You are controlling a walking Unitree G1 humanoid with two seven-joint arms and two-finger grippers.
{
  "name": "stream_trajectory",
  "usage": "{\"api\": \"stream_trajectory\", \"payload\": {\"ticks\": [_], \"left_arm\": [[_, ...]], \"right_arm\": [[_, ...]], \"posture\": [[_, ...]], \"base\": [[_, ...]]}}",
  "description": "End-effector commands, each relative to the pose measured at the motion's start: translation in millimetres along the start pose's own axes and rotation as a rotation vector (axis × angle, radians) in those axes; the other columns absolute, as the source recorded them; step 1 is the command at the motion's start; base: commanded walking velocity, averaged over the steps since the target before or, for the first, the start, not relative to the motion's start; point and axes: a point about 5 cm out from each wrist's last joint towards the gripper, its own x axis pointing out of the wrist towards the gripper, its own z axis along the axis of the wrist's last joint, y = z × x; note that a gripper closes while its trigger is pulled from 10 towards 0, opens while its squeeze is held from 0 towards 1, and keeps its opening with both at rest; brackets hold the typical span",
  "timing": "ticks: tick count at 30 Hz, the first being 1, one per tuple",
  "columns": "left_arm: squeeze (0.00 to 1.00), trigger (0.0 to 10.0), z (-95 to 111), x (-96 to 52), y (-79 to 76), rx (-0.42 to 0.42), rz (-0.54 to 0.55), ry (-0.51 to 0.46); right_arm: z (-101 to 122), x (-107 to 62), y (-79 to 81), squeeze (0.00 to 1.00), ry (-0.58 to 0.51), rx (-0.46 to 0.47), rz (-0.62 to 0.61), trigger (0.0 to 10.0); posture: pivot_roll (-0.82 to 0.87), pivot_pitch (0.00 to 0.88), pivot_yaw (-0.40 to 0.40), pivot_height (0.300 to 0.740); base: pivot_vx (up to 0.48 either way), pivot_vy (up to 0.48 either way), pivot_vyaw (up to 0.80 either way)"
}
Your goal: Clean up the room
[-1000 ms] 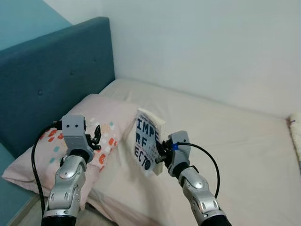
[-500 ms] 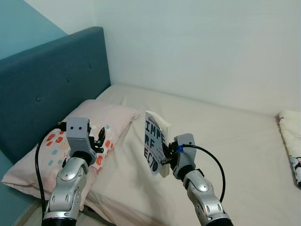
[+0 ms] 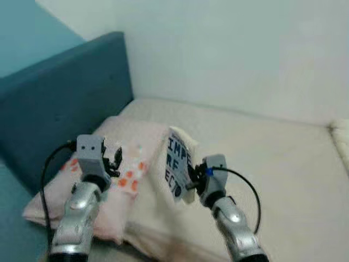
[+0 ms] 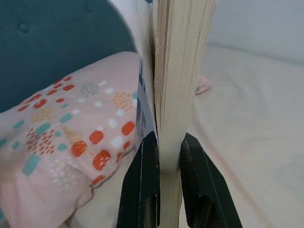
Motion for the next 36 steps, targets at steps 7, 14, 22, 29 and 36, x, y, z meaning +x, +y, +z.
{"api": "stream_trajectory", "payload": {"ticks": [7, 14, 22, 29, 36], "left_arm": [[0.00, 10.0, 3.7, -0.1, 2.0, 0.047, -0.002, 0.008], [0.00, 10.0, 5.1, 2.9, -5.7, 0.031, -0.043, 0.009], [0.00, 10.0, 1.1, 5.5, -6.1, 0.055, -0.032, 0.042], [0.00, 10.0, 0.4, 7.1, -3.5, 0.065, -0.020, 0.039], [0.00, 10.0, -0.3, 7.1, -2.6, 0.068, -0.014, 0.042]], "right_arm": [[9.7, 4.5, 3.8, 0.00, -0.045, 0.015, 0.004, 10.0], [10.5, 2.6, -0.4, 0.00, -0.061, 0.045, -0.034, 10.0], [12.5, 3.6, -10.2, 0.00, -0.063, 0.118, -0.106, 10.0], [14.1, 6.7, -10.8, 0.00, -0.050, 0.141, -0.094, 10.0], [12.7, 5.1, -10.4, 0.00, -0.047, 0.148, -0.083, 10.0]], "posture": [[0.07, 0.000, -0.007, 0.740], [0.07, 0.000, 0.009, 0.740], [0.06, 0.000, 0.011, 0.740], [0.06, 0.000, 0.004, 0.730], [0.06, 0.000, -0.008, 0.711]], "base": [[0.000, -0.480, 0.00], [0.000, -0.369, 0.00], [0.000, 0.000, 0.00], [0.000, 0.000, 0.00], [0.000, 0.000, 0.00]]}}
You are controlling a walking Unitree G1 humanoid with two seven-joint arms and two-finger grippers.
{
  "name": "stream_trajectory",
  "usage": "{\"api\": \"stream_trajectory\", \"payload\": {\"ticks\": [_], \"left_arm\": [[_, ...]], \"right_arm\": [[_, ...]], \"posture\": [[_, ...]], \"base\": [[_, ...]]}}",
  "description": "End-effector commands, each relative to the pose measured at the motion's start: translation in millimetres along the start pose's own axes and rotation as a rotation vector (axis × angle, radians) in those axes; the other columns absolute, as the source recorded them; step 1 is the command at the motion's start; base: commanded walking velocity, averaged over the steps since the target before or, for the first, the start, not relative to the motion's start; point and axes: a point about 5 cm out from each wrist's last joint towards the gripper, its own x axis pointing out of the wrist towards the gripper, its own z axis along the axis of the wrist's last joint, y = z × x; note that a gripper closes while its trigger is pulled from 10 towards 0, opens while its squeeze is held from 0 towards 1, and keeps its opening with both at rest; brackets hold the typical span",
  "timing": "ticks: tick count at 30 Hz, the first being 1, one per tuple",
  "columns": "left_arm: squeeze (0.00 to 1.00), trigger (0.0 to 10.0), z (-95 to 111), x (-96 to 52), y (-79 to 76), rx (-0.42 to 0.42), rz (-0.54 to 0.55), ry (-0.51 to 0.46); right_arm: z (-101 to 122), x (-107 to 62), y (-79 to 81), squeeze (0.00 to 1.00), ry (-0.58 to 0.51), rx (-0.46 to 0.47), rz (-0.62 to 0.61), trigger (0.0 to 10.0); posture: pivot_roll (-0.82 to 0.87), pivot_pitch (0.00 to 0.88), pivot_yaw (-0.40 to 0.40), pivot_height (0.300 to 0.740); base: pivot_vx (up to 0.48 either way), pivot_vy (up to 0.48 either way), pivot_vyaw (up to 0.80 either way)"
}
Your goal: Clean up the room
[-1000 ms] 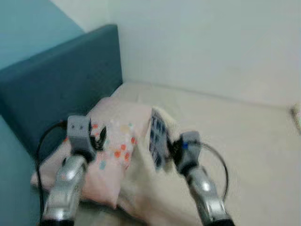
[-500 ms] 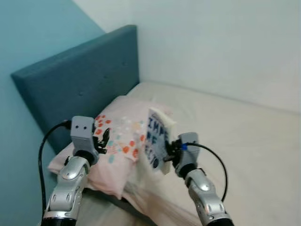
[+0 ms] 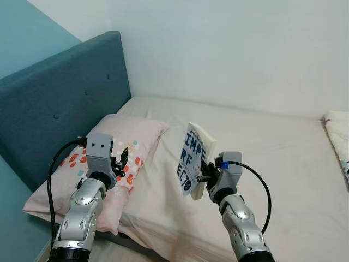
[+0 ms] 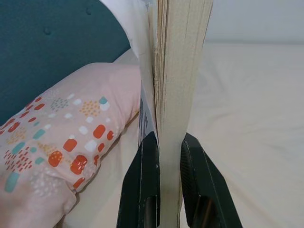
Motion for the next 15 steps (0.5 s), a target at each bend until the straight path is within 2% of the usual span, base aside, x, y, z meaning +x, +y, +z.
{"api": "stream_trajectory", "payload": {"ticks": [1, 6, 15], "left_arm": [[0.00, 10.0, -4.5, -0.3, 4.8, 0.009, 0.020, 0.017], [0.00, 10.0, -5.6, -0.7, 4.1, 0.003, 0.024, 0.023], [0.00, 10.0, -6.9, -1.4, 6.3, 0.005, 0.039, 0.023]], "right_arm": [[7.0, 3.1, 4.0, 0.00, -0.025, 0.019, 0.020, 10.0], [6.6, 3.5, 2.7, 0.00, -0.020, 0.049, 0.011, 10.0], [6.0, 2.9, 4.2, 0.00, -0.012, 0.049, 0.022, 10.0]], "posture": [[0.06, 0.000, -0.008, 0.706], [0.06, 0.000, -0.012, 0.686], [0.05, 0.003, -0.020, 0.657]], "base": [[0.000, 0.000, 0.00], [0.000, 0.000, 0.00], [0.000, 0.000, 0.00]]}}
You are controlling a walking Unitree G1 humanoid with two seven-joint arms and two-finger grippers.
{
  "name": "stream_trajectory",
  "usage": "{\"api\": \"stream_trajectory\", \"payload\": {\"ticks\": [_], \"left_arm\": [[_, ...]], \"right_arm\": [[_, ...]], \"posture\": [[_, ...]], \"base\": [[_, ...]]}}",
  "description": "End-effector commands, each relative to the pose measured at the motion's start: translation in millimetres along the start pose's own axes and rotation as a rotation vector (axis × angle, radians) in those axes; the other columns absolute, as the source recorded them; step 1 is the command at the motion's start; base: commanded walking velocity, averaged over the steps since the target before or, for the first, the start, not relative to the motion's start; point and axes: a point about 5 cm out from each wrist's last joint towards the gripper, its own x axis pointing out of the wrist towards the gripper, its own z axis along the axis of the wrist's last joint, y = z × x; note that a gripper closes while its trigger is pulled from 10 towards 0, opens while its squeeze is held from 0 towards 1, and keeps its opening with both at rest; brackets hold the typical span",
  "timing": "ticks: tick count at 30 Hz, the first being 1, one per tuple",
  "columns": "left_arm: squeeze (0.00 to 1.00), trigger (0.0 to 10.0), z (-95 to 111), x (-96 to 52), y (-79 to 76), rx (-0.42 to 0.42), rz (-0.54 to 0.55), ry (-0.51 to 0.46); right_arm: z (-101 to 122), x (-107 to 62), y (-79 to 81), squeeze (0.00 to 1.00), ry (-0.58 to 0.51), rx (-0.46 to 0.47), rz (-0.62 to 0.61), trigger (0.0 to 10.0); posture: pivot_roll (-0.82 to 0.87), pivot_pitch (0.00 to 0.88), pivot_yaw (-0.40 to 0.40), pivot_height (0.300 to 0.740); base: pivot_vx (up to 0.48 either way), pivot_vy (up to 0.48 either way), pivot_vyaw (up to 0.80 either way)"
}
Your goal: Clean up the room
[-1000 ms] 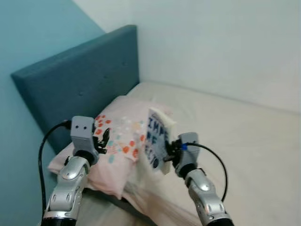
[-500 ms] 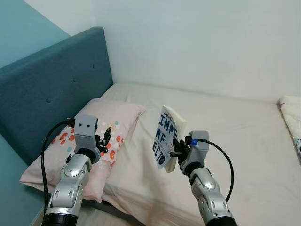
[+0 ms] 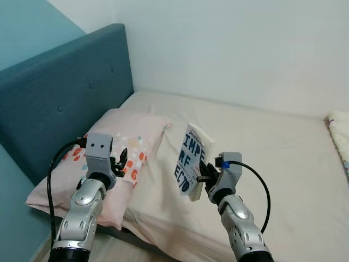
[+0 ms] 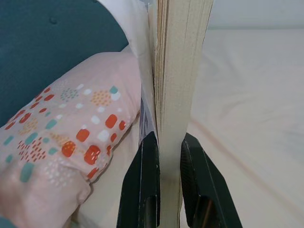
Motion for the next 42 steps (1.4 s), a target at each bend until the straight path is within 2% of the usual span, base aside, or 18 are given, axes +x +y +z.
{"api": "stream_trajectory", "payload": {"ticks": [1, 11, 28, 33, 39, 42], "left_arm": [[0.00, 10.0, -5.3, -1.3, 4.4, 0.006, 0.018, 0.018], [0.00, 10.0, -6.2, -2.0, 3.4, 0.000, 0.023, 0.014], [0.00, 10.0, -3.8, 1.0, -3.0, 0.003, -0.026, 0.006], [0.00, 10.0, -3.0, 1.6, -1.9, 0.006, -0.027, 0.004], [0.00, 10.0, -1.0, -1.2, 7.0, 0.032, -0.012, 0.001], [0.00, 10.0, 2.8, -4.8, 16.6, 0.052, 0.008, -0.007]], "right_arm": [[7.3, 2.2, 2.8, 0.00, -0.025, 0.005, 0.017, 10.0], [6.7, 0.5, 1.0, 0.00, -0.019, 0.000, 0.022, 10.0], [8.8, -1.4, -1.8, 0.00, -0.036, 0.031, -0.007, 10.0], [10.5, 0.8, -0.8, 0.00, -0.042, 0.041, -0.001, 10.0], [25.3, 20.3, 9.1, 0.00, -0.067, 0.102, 0.022, 10.0], [35.8, 33.5, 17.1, 0.00, -0.079, 0.180, 0.046, 10.0]], "posture": [[0.05, 0.003, -0.020, 0.657], [0.05, 0.001, -0.029, 0.608], [0.05, 0.010, -0.022, 0.608], [0.05, 0.018, -0.022, 0.594], [0.06, 0.072, -0.036, 0.589], [0.08, 0.099, -0.050, 0.589]], "base": [[0.000, 0.000, 0.00], [0.000, 0.000, 0.00], [0.000, 0.000, 0.00], [0.000, 0.000, 0.00], [0.000, 0.000, 0.00], [0.000, 0.000, 0.00]]}}
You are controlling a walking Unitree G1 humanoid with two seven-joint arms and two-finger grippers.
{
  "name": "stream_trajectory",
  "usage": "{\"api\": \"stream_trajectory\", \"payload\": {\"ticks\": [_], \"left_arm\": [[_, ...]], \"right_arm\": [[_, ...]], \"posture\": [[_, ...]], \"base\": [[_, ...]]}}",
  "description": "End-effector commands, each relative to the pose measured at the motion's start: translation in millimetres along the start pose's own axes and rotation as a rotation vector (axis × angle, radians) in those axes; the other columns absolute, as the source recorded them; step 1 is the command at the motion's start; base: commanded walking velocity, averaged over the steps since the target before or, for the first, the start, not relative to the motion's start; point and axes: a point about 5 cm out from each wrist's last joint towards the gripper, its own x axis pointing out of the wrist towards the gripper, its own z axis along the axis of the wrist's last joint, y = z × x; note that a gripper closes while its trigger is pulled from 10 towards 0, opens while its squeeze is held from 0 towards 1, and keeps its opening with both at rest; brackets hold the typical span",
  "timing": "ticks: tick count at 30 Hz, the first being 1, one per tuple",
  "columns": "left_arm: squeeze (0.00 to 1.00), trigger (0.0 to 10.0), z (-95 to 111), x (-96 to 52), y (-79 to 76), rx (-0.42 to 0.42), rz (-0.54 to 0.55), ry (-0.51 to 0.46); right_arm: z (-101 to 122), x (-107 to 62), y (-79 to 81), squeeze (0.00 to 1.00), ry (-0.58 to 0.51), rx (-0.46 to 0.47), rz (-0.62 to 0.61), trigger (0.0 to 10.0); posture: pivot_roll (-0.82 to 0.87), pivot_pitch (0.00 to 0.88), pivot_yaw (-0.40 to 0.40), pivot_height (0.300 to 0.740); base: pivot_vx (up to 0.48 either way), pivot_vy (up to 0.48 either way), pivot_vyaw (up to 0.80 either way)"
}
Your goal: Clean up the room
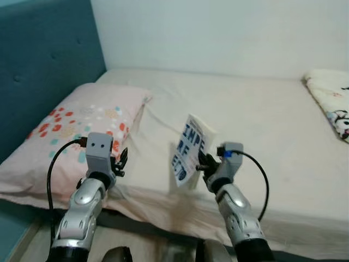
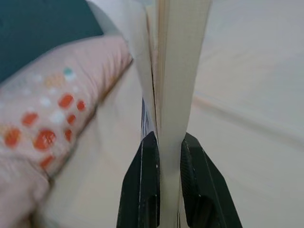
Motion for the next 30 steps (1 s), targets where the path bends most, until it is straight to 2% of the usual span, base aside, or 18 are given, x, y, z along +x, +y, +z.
{"api": "stream_trajectory", "payload": {"ticks": [1, 3, 7, 10, 11, 13, 14, 16, 19, 20, 22, 26, 27, 28, 29, 30], "left_arm": [[0.00, 10.0, -0.4, -3.8, 9.8, 0.018, 0.023, 0.008], [0.00, 10.0, 3.3, -6.7, 17.3, 0.027, 0.040, -0.001], [0.00, 10.0, 3.6, -11.0, 23.7, 0.034, 0.059, 0.000], [0.00, 10.0, 3.0, -12.7, 24.8, 0.037, 0.064, 0.001], [0.00, 10.0, 3.3, -13.1, 25.1, 0.037, 0.066, -0.001], [0.00, 10.0, 3.9, -13.6, 25.7, 0.037, 0.068, -0.004], [0.00, 10.0, 3.9, -13.6, 25.7, 0.037, 0.068, -0.004], [0.00, 10.0, 5.3, -14.1, 26.3, 0.039, 0.059, -0.009], [0.00, 10.0, 6.0, -14.4, 26.5, 0.040, 0.055, -0.011], [0.00, 10.0, 6.8, -14.8, 26.3, 0.041, 0.043, -0.010], [0.00, 10.0, 7.2, -15.0, 25.5, 0.041, 0.029, -0.007], [0.00, 10.0, 6.7, -15.7, 23.5, 0.025, 0.006, -0.001], [0.00, 10.0, 5.6, -16.3, 20.4, -0.004, -0.020, 0.011], [0.00, 10.0, 5.6, -16.3, 20.4, -0.004, -0.020, 0.011], [0.00, 10.0, 0.7, -18.7, 10.3, -0.090, -0.098, 0.050], [0.00, 10.0, -0.4, -19.4, 7.7, -0.112, -0.118, 0.059]], "right_arm": [[3.6, 3.4, 3.2, 0.00, -0.013, 0.038, 0.016, 10.0], [10.7, 12.9, 11.5, 0.00, -0.019, 0.090, 0.049, 10.0], [21.2, 22.0, 21.5, 0.00, -0.044, 0.135, 0.099, 10.0], [25.1, 25.2, 24.5, 0.00, -0.060, 0.178, 0.114, 10.0], [26.8, 26.3, 25.0, 0.00, -0.073, 0.221, 0.111, 10.0], [28.7, 28.5, 24.4, 0.00, -0.098, 0.305, 0.085, 10.0], [28.7, 28.5, 24.4, 0.00, -0.098, 0.305, 0.085, 10.0], [22.4, 32.0, 20.1, 0.00, -0.091, 0.420, -0.007, 10.0], [18.5, 33.2, 18.8, 0.00, -0.079, 0.463, -0.041, 10.0], [0.9, 33.9, 25.9, 0.00, 0.014, 0.535, -0.063, 10.0], [-14.0, 32.9, 41.2, 0.00, 0.101, 0.580, -0.014, 10.0], [-24.9, 31.4, 57.4, 0.00, 0.164, 0.655, 0.054, 10.0], [-26.8, 31.0, 62.6, 0.00, 0.172, 0.672, 0.081, 10.0], [-26.8, 31.0, 62.6, 0.00, 0.172, 0.672, 0.081, 10.0], [-25.5, 30.9, 70.9, 0.00, 0.169, 0.688, 0.146, 10.0], [-24.8, 31.0, 72.7, 0.00, 0.167, 0.691, 0.160, 10.0]], "posture": [[0.08, 0.099, -0.050, 0.589], [0.08, 0.112, -0.054, 0.584], [0.09, 0.117, -0.060, 0.579], [0.09, 0.118, -0.060, 0.579], [0.09, 0.121, -0.061, 0.579], [0.09, 0.122, -0.061, 0.579], [0.09, 0.122, -0.061, 0.579], [0.09, 0.129, -0.058, 0.579], [0.09, 0.129, -0.058, 0.579], [0.10, 0.135, -0.058, 0.579], [0.10, 0.139, -0.059, 0.579], [0.10, 0.140, -0.060, 0.579], [0.10, 0.141, -0.063, 0.579], [0.10, 0.141, -0.063, 0.579], [0.10, 0.140, -0.065, 0.579], [0.10, 0.140, -0.065, 0.579]], "base": [[0.000, 0.000, 0.00], [0.000, 0.000, 0.00], [0.000, 0.000, 0.00], [0.000, 0.000, 0.00], [0.000, 0.000, 0.00], [0.000, 0.000, 0.00], [0.000, 0.000, 0.00], [0.000, 0.000, 0.00], [0.000, 0.000, 0.00], [0.000, 0.000, 0.00], [0.000, 0.000, 0.00], [0.000, 0.000, 0.00], [0.000, 0.000, 0.00], [0.000, 0.000, 0.00], [0.000, 0.000, 0.00], [0.000, 0.000, 0.00]]}}
